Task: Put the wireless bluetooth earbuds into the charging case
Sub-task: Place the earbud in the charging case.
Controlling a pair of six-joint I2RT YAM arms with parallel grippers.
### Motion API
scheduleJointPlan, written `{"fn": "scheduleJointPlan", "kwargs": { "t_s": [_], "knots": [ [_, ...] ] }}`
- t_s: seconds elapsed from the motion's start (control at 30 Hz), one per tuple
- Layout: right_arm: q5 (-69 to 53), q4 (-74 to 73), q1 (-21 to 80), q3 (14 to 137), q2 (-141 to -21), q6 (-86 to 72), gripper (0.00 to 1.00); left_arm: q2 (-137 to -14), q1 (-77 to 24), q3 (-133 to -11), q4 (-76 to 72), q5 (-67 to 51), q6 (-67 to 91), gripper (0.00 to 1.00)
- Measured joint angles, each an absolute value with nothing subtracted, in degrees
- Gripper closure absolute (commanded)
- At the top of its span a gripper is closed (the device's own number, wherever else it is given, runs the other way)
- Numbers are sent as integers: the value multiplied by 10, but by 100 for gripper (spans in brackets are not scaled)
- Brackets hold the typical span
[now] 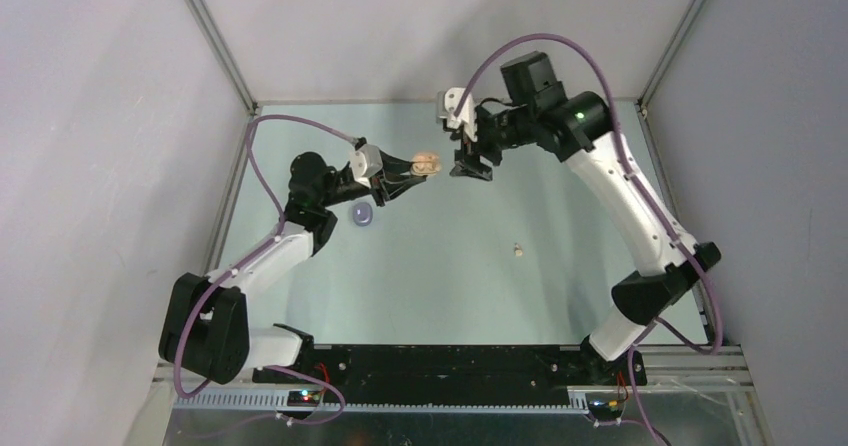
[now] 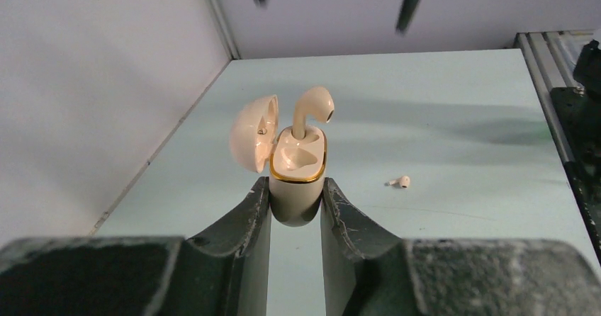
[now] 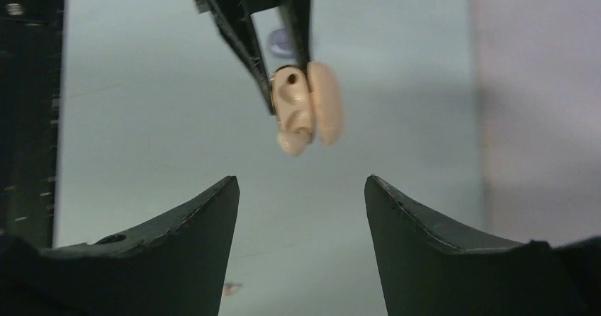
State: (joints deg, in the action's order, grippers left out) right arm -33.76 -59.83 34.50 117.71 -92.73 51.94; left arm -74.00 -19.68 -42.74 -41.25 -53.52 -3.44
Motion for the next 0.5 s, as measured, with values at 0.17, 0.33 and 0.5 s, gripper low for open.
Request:
{"fn": "scheduleJointPlan", "kwargs": {
  "t_s": [0.17,0.33,0.5],
  "knots": [
    [-377,-646,344,1159,-963,491,31,-740,-196,-431,-396,-568,-62,100],
    [-392,-652,344,1158,-963,486,32,-740,-196,-431,-378,-586,-90,100],
    [-393,-657,348,1158,-968,487,33,-740,-196,-431,-364,-595,-107,100]
  ]
}}
